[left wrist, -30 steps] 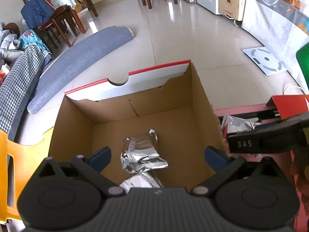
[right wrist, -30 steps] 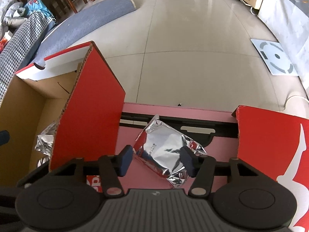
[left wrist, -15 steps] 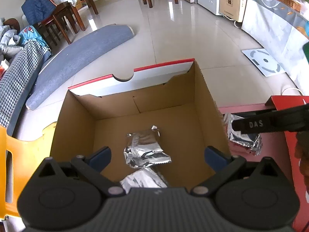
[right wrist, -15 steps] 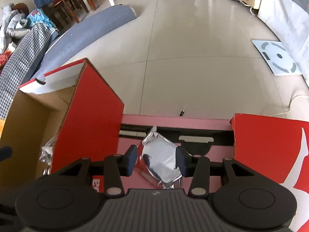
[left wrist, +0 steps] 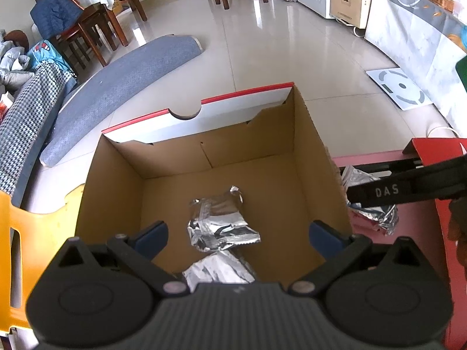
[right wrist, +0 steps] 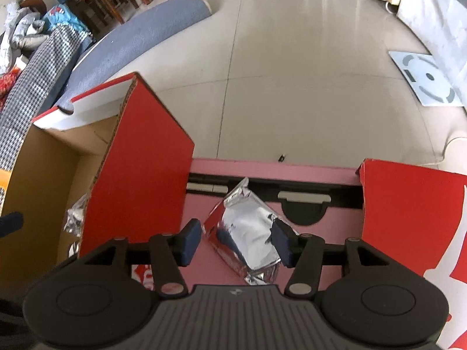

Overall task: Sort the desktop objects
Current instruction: 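Lower the open right tool around the silver foil packet on the tray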

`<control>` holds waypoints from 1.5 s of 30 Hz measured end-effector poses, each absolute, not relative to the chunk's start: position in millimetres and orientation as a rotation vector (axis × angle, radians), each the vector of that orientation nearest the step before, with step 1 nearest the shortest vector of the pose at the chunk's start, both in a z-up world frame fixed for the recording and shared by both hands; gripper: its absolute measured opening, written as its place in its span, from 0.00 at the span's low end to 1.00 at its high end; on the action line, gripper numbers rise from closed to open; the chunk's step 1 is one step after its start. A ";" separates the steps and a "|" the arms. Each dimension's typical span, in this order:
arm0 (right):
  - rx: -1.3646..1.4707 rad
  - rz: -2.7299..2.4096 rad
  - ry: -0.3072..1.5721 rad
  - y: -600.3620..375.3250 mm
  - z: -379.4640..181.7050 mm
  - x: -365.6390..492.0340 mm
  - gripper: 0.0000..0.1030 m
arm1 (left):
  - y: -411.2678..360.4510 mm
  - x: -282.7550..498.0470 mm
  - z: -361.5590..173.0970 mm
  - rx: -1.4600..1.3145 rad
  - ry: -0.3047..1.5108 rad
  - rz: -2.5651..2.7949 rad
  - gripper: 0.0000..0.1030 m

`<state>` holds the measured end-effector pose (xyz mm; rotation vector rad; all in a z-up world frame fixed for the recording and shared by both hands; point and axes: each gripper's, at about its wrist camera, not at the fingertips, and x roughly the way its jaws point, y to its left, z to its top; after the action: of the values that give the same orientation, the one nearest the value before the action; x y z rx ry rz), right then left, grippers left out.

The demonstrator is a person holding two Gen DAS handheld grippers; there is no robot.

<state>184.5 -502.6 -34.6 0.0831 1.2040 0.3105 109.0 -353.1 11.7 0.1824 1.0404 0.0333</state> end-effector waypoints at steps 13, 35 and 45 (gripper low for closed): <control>0.021 0.360 1.216 -506.5 -32.5 173.2 0.62 | -349.9 106.8 9.1 0.177 1.058 0.027 1.00; -0.212 0.389 1.152 -489.7 -46.4 167.9 0.78 | -350.5 105.0 8.1 0.184 1.065 0.019 1.00; -0.171 0.392 1.183 -489.9 -50.7 168.1 0.67 | -352.3 104.4 6.8 0.194 1.071 0.015 1.00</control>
<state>168.1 -489.9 -50.7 -0.1713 1.1835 0.3916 104.4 -352.3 6.8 0.1943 1.0708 0.0150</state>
